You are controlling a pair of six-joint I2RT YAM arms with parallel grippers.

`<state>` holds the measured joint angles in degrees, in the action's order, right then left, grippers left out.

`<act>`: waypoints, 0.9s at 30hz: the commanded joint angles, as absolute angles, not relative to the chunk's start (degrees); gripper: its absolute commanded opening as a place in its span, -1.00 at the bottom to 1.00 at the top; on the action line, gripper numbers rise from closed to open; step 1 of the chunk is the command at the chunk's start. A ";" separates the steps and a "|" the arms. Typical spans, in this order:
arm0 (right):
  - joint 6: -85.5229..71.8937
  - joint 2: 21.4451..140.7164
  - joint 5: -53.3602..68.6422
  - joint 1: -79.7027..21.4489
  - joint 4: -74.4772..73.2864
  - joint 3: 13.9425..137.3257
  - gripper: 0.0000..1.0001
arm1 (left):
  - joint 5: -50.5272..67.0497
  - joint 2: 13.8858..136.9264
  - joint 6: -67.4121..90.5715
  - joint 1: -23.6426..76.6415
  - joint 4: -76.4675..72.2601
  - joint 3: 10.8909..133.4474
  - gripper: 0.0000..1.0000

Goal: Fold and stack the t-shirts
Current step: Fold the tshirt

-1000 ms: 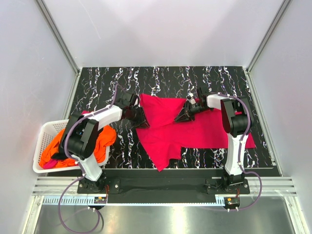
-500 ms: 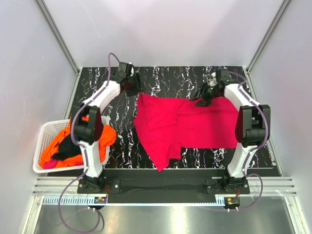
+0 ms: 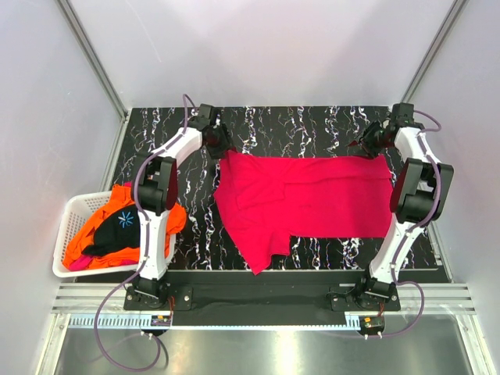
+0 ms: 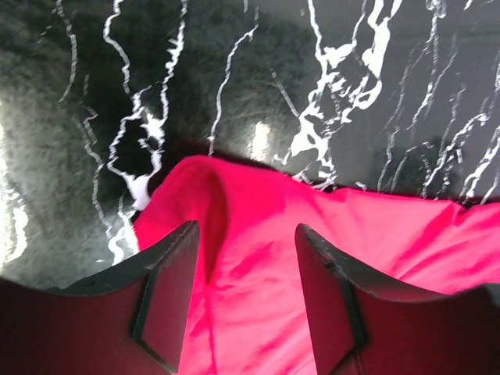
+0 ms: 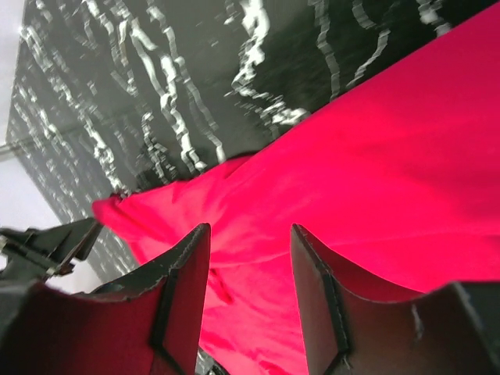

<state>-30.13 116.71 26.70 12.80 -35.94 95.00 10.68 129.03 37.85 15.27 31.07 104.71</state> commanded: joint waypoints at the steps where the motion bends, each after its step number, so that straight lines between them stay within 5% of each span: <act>1: -28.04 118.38 24.53 13.62 -36.21 97.91 0.04 | 12.57 129.81 39.90 14.77 27.69 106.97 0.10; 8: -27.07 123.13 21.80 16.35 -36.30 101.16 -0.03 | 11.61 130.87 39.99 13.80 26.19 105.29 -0.18; 14: -26.63 126.30 19.25 17.93 -36.21 103.80 -0.17 | 10.73 130.17 39.12 11.96 25.58 104.06 -0.96; 27: -24.52 131.65 16.17 20.92 -36.30 109.94 -0.45 | 10.46 127.09 37.53 11.25 21.62 98.88 -1.00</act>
<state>-26.44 130.45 18.06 20.56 -36.42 105.69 10.66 129.91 38.63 11.60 24.29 99.46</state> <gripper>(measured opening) 0.289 0.012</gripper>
